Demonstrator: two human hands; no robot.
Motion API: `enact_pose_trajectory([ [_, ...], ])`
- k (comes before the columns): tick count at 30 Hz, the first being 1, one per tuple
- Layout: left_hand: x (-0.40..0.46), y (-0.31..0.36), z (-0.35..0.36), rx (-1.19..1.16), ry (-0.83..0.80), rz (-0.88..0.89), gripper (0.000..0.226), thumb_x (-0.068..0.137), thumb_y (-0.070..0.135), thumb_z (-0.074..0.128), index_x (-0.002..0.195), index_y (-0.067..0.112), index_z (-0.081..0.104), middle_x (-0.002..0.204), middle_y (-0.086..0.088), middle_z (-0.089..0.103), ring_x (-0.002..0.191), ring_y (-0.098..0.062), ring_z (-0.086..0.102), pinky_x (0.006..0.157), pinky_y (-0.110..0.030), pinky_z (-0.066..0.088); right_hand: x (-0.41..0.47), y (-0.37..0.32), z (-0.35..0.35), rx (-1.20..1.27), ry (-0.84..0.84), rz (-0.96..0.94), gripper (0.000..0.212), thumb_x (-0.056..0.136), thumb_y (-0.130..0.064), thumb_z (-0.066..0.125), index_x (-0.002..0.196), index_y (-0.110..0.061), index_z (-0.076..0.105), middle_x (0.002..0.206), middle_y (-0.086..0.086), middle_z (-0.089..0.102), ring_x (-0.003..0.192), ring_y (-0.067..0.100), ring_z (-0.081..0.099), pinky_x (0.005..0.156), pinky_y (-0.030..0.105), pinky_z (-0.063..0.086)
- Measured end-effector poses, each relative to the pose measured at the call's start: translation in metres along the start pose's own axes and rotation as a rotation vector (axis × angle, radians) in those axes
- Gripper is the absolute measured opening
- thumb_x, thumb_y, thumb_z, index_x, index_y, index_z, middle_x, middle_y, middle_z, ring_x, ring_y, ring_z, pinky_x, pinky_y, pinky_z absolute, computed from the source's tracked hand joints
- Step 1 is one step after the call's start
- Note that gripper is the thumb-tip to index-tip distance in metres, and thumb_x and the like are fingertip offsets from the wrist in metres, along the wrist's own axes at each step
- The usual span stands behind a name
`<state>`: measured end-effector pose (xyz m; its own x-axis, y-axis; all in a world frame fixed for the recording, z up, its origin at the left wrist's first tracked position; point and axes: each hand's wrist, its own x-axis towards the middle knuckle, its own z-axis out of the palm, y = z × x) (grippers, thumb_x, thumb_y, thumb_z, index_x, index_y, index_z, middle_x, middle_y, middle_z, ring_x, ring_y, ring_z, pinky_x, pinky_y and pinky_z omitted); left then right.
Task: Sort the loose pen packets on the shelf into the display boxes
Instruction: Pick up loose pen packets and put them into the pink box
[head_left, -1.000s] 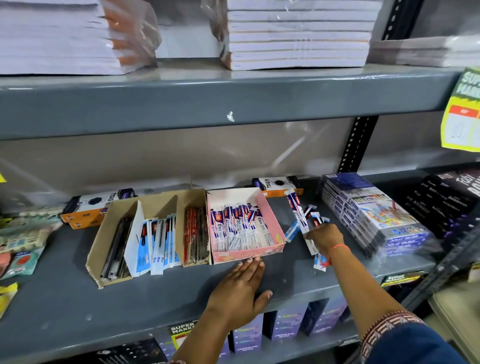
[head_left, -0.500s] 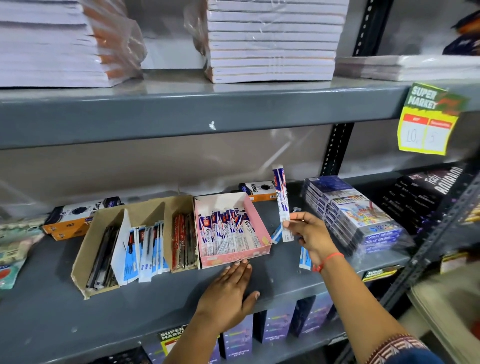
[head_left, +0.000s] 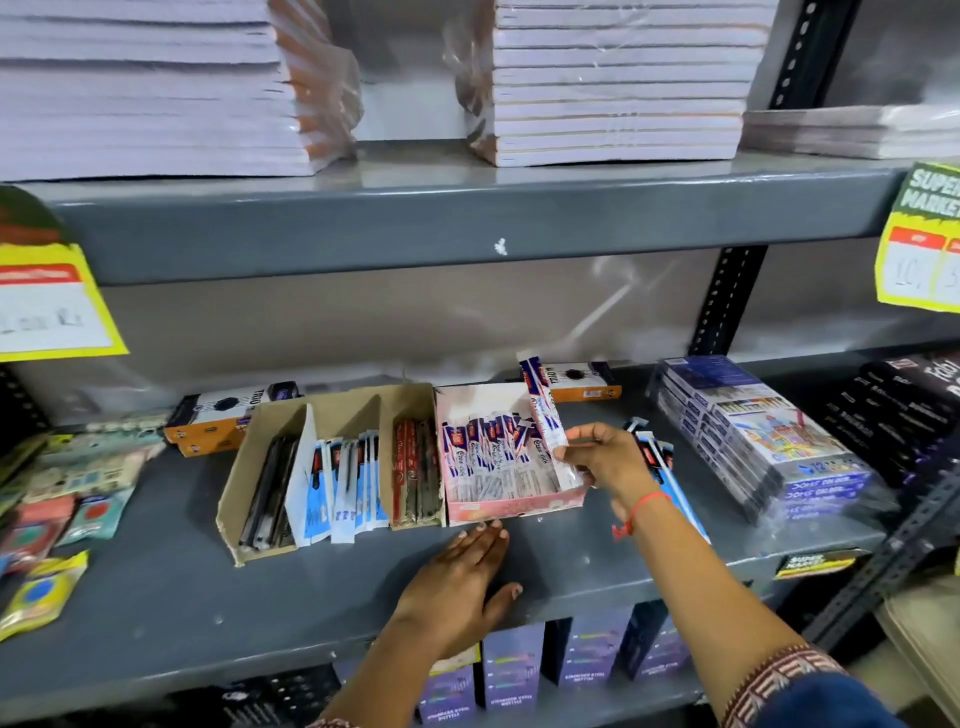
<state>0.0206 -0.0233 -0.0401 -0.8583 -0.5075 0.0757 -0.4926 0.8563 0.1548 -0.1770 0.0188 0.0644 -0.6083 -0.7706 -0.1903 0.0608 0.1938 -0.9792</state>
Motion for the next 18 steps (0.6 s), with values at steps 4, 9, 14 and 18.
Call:
enact_pose_trajectory([
  [4, -0.016, -0.018, -0.002, -0.003, 0.028, -0.053, 0.063, 0.094, 0.054, 0.024, 0.146, 0.02, 0.012, 0.156, 0.002, 0.012, 0.141, -0.011, 0.007, 0.107, -0.019, -0.002, 0.008, 0.002, 0.03, -0.146, -0.015, 0.02, 0.034, 0.075, 0.01, 0.068, 0.061, -0.017, 0.054, 0.057, 0.003, 0.051, 0.034, 0.005, 0.043, 0.028, 0.011, 0.032],
  [9, -0.031, -0.037, -0.004, -0.024, 0.047, -0.126, 0.063, 0.094, 0.055, 0.025, 0.146, 0.022, 0.013, 0.155, 0.005, 0.014, 0.141, -0.01, 0.008, 0.11, -0.02, 0.004, 0.017, 0.008, 0.061, -0.319, -0.1, 0.043, 0.035, 0.078, 0.011, 0.064, 0.062, -0.017, 0.051, 0.056, 0.0, 0.045, 0.047, 0.011, 0.039, 0.046, 0.019, 0.035],
  [14, -0.037, -0.044, -0.003, -0.026, 0.07, -0.169, 0.063, 0.094, 0.055, 0.025, 0.146, 0.022, 0.012, 0.156, 0.005, 0.013, 0.141, -0.01, 0.008, 0.108, -0.018, -0.002, 0.027, 0.014, 0.081, -0.524, -0.085, 0.029, 0.016, 0.082, 0.008, 0.057, 0.091, 0.0, 0.067, 0.07, 0.013, 0.063, 0.058, 0.024, 0.058, 0.061, 0.032, 0.053],
  [18, -0.037, -0.044, 0.0, -0.035, 0.093, -0.159, 0.063, 0.093, 0.056, 0.024, 0.145, 0.022, 0.013, 0.155, 0.005, 0.015, 0.141, -0.009, 0.009, 0.107, -0.017, -0.002, 0.033, 0.02, 0.09, -0.64, -0.046, 0.013, 0.017, 0.081, 0.006, 0.054, 0.073, -0.005, 0.064, 0.105, 0.026, 0.07, 0.083, 0.024, 0.061, 0.092, 0.039, 0.054],
])
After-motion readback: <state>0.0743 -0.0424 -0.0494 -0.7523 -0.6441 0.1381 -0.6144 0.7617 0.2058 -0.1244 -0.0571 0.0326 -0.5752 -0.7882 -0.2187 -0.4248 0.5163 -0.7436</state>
